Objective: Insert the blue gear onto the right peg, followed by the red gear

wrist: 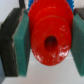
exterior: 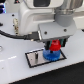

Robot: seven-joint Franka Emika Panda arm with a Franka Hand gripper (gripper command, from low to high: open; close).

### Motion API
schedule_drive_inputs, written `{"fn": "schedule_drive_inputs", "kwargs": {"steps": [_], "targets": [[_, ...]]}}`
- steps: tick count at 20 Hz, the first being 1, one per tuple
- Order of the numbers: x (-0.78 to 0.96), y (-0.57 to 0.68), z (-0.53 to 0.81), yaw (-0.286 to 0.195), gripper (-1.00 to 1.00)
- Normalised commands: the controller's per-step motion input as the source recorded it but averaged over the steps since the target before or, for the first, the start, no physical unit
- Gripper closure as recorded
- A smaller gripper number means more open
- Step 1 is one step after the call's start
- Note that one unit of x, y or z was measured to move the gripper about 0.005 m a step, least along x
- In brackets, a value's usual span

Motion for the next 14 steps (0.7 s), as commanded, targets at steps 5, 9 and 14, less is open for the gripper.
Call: {"fn": "schedule_drive_inputs", "kwargs": {"steps": [5, 9, 14], "targets": [[0.26, -0.12, -0.19, 0.0, 1.0], [0.22, -0.01, -0.26, 0.0, 1.0], [0.15, 0.0, -0.11, 0.0, 1.0]]}}
